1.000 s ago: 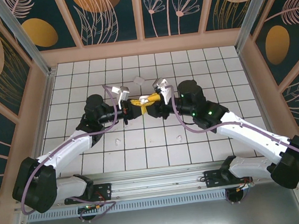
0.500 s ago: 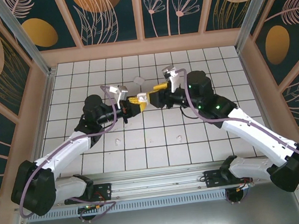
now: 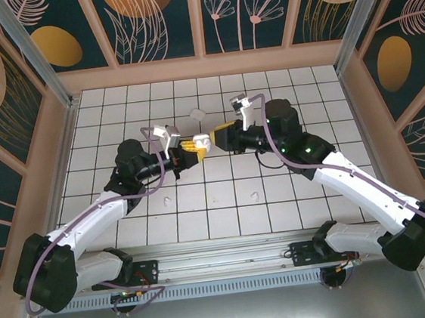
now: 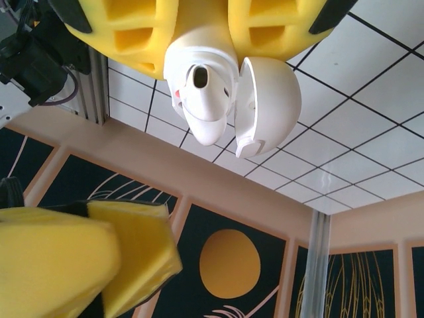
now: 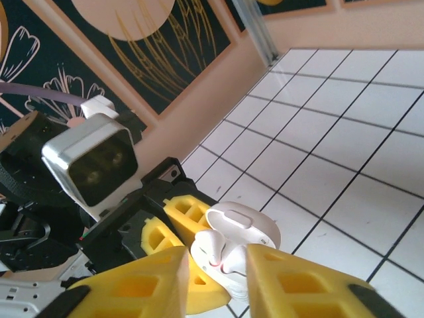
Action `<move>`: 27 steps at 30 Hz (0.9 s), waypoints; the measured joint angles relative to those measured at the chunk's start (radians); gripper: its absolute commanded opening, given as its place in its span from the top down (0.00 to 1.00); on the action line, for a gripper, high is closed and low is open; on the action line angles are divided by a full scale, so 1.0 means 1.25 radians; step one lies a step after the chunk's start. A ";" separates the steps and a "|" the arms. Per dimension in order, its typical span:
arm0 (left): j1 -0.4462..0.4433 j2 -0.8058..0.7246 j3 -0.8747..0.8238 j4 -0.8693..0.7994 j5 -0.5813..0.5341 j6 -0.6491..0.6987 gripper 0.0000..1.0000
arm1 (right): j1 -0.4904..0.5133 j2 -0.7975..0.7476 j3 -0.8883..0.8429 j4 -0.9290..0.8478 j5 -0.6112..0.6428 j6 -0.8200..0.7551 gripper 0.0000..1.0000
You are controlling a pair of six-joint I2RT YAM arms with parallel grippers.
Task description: Insert the wireless bluetooth earbuds into the charging case
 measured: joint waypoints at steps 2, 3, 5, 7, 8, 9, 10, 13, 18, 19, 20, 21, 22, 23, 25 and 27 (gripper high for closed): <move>0.000 -0.009 -0.010 0.018 0.004 0.007 1.00 | 0.000 0.019 0.000 0.000 -0.019 0.004 0.79; 0.000 -0.013 -0.015 0.027 0.007 0.011 1.00 | 0.000 0.031 0.000 0.000 -0.029 0.003 0.80; 0.000 -0.021 -0.020 0.037 0.013 0.018 1.00 | 0.000 0.050 0.000 0.000 -0.046 0.005 0.81; 0.003 -0.024 -0.029 0.036 0.014 0.027 1.00 | 0.000 0.060 0.000 0.006 -0.062 0.006 0.83; 0.003 -0.025 -0.031 0.036 0.014 0.030 1.00 | 0.000 0.062 0.000 0.006 -0.066 0.006 0.84; 0.003 -0.026 -0.033 0.036 0.014 0.035 1.00 | 0.000 0.063 0.000 0.006 -0.070 0.006 0.84; 0.003 -0.027 -0.034 0.036 0.013 0.042 1.00 | 0.002 0.064 0.000 0.006 -0.071 0.006 0.85; 0.005 -0.033 -0.037 0.035 0.013 0.057 1.00 | 0.002 0.065 -0.001 0.006 -0.077 0.007 0.84; 0.005 -0.036 -0.041 0.034 0.013 0.087 1.00 | 0.005 0.060 -0.001 0.002 -0.076 0.006 0.84; 0.005 -0.036 -0.041 0.034 0.013 0.093 1.00 | 0.005 0.056 -0.001 -0.001 -0.073 0.006 0.84; 0.004 -0.036 -0.041 0.034 0.014 0.100 1.00 | 0.004 0.050 -0.001 -0.004 -0.067 0.006 0.83; 0.004 -0.036 -0.041 0.033 0.014 0.109 1.00 | 0.001 0.043 -0.002 -0.007 -0.063 0.006 0.82; 0.004 -0.036 -0.041 0.030 0.016 0.118 1.00 | -0.005 0.032 -0.002 -0.012 -0.062 0.006 0.80; 0.004 -0.036 -0.041 0.026 0.017 0.126 1.00 | -0.012 0.021 -0.002 -0.016 -0.060 0.006 0.77; 0.004 -0.036 -0.041 0.017 0.020 0.140 1.00 | -0.031 0.003 -0.002 -0.022 -0.057 0.005 0.71; 0.004 -0.036 -0.041 0.010 0.026 0.150 1.00 | -0.049 -0.004 0.008 -0.036 -0.060 0.004 0.63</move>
